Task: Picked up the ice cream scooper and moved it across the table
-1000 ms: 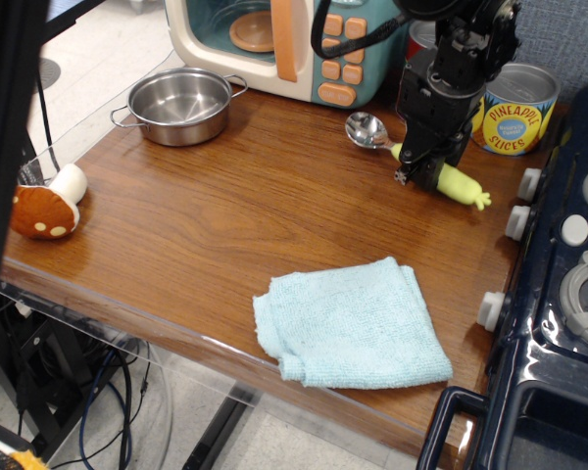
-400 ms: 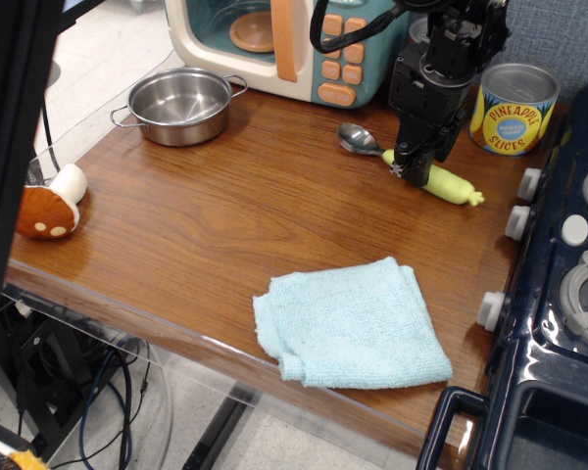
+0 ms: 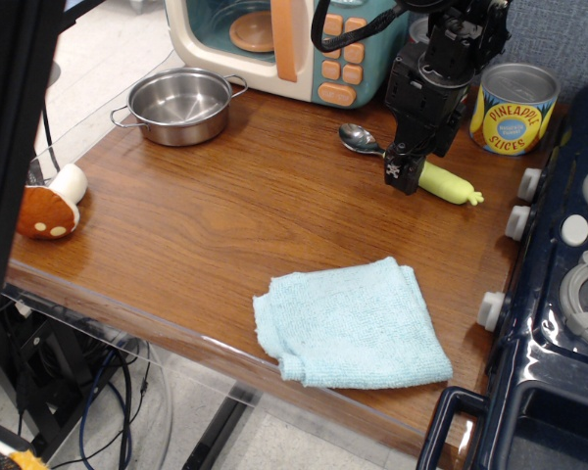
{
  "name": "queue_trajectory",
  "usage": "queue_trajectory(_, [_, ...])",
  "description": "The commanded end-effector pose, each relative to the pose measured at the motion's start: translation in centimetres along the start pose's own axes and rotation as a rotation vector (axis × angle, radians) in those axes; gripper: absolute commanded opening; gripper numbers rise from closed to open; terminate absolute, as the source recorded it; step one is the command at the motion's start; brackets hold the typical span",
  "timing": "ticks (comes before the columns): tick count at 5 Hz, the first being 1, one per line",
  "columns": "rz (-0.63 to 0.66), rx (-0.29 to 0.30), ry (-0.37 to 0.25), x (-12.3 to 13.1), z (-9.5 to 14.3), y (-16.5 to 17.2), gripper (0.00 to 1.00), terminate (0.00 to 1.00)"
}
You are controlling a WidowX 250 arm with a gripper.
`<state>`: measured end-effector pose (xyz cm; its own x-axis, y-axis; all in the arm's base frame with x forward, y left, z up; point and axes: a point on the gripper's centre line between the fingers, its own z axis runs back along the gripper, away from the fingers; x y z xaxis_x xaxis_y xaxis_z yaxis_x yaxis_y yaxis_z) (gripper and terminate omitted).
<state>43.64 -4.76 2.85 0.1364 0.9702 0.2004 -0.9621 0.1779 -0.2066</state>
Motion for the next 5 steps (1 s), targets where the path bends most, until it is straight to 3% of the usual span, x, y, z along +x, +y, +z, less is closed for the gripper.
queue_trajectory(1, [0.03, -0.119, 0.032, 1.7, 6.4, -1.1, 1.0, 0.0])
queue_trajectory(2, [0.048, -0.168, 0.042, 2.7, 7.9, -0.2, 1.0, 0.0])
queue_trajectory(4, [0.048, -0.168, 0.042, 2.7, 7.9, -0.2, 1.0, 0.0])
queue_trajectory(5, [0.048, -0.168, 0.042, 2.7, 7.9, -0.2, 1.0, 1.0])
